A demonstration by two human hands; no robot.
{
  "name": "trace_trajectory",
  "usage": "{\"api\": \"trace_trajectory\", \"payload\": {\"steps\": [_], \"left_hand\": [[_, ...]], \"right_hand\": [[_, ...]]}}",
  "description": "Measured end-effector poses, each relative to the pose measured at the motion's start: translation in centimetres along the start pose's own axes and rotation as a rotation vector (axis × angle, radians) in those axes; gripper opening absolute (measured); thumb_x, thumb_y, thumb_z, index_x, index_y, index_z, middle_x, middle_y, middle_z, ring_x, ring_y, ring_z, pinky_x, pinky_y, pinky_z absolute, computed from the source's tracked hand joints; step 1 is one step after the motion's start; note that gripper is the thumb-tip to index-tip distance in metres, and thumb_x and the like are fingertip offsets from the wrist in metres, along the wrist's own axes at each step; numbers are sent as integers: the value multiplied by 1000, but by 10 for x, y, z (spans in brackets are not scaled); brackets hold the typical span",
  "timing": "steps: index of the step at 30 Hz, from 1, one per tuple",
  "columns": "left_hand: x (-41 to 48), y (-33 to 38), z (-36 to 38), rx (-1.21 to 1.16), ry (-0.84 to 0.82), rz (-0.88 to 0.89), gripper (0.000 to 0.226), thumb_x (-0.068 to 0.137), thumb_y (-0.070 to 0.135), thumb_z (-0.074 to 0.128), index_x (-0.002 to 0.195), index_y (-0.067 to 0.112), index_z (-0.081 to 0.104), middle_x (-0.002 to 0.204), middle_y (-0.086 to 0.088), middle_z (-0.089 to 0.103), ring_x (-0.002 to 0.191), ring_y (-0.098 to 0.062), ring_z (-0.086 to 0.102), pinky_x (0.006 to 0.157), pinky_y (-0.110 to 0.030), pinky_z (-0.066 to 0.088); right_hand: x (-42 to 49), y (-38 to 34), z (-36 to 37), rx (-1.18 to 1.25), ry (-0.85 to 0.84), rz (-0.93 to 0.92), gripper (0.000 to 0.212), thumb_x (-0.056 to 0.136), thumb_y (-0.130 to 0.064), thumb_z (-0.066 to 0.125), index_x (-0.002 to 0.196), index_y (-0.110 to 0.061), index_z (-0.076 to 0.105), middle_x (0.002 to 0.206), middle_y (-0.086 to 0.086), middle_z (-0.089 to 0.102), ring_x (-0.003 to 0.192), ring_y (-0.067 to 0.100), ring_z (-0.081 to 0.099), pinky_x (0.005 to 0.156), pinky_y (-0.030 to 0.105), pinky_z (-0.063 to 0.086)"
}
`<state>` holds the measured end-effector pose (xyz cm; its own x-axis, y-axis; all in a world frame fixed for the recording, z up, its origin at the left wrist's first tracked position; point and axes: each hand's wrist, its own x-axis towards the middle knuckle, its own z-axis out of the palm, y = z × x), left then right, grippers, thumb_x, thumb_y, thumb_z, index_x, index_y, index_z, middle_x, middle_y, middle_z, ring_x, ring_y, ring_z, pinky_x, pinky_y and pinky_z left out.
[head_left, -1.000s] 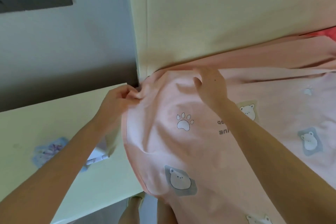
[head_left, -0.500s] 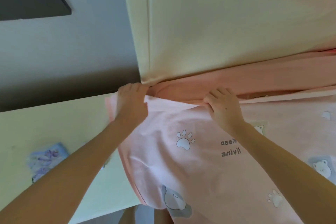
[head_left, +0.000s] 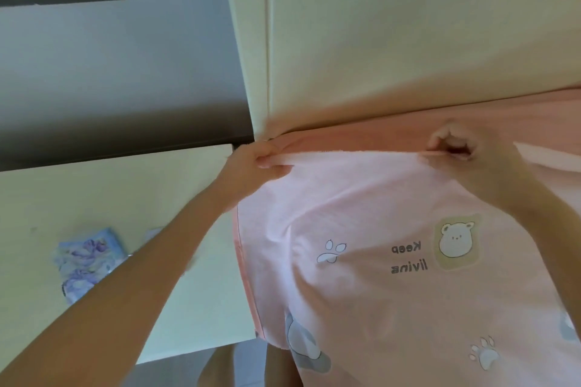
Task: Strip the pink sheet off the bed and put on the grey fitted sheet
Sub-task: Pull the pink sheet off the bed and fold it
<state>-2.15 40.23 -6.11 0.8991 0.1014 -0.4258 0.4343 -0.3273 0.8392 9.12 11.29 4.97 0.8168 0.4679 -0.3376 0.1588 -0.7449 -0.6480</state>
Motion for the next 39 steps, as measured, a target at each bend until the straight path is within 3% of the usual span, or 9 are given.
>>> {"api": "trace_trajectory", "payload": {"steps": [3, 6, 8, 12, 17, 22, 26, 32, 39], "left_hand": [[6, 4, -6, -307, -255, -139, 25, 78, 22, 71, 64, 17, 51, 57, 12, 40, 52, -5, 39, 54, -19, 31], [28, -10, 0, 674, -134, -71, 14, 88, 38, 61, 78, 29, 66, 80, 9, 60, 87, -17, 58, 72, -27, 34], [37, -12, 2, 858, 125, -68, 15, 91, 31, 52, 89, 29, 67, 97, 0, 64, 100, -26, 51, 78, -31, 28], [42, -31, 2, 747, 359, -349, 15, 92, 15, 51, 93, 16, 65, 102, -11, 55, 90, -29, 49, 70, -30, 35], [36, -40, -2, -236, 433, -555, 17, 93, 4, 53, 104, 10, 65, 86, -9, 61, 77, -22, 58, 78, -31, 53], [33, -36, 0, 400, 349, -242, 36, 85, 0, 49, 117, 9, 63, 119, -12, 58, 107, -31, 56, 89, -33, 46], [11, 3, 15, 322, 420, 26, 35, 81, 8, 56, 114, 19, 64, 99, 2, 62, 94, -20, 58, 80, -30, 48], [17, 31, 34, 349, 84, 103, 29, 95, 29, 51, 123, 27, 57, 65, 12, 44, 75, -15, 52, 65, -25, 35], [25, 34, 28, 227, 341, 88, 18, 91, 22, 58, 83, 9, 66, 64, 0, 61, 71, -24, 58, 70, -32, 45]], "right_hand": [[4, -8, -5, 141, 18, 51, 19, 81, -13, 71, 70, -27, 68, 62, -1, 64, 51, 2, 49, 51, 7, 38], [13, -18, 7, 114, 24, 21, 18, 82, -14, 70, 69, -25, 70, 58, -5, 61, 51, 2, 47, 50, 10, 36], [23, -22, 25, 12, 36, -24, 15, 84, -18, 70, 70, -25, 69, 56, -7, 58, 52, 2, 46, 54, 16, 35], [42, -35, 62, -160, 171, -103, 13, 84, -28, 68, 81, -16, 73, 60, -16, 60, 63, 8, 50, 65, 28, 39], [49, -61, 88, -174, 263, -206, 27, 81, -39, 58, 79, -17, 73, 63, -2, 63, 61, 19, 52, 63, 30, 38], [65, -50, 106, -369, 212, -192, 22, 88, -38, 59, 88, -20, 72, 81, -2, 70, 80, 23, 61, 67, 31, 36], [73, -43, 126, -395, 134, -247, 28, 86, -45, 55, 87, -23, 73, 82, 0, 72, 81, 26, 64, 65, 30, 39], [71, -38, 121, -302, 176, -269, 29, 85, -46, 57, 87, -22, 74, 72, 0, 70, 64, 18, 56, 58, 25, 26], [61, 26, 68, -591, 5, -31, 22, 89, -35, 52, 98, -18, 63, 97, 6, 68, 103, 27, 60, 88, 33, 31]]}}
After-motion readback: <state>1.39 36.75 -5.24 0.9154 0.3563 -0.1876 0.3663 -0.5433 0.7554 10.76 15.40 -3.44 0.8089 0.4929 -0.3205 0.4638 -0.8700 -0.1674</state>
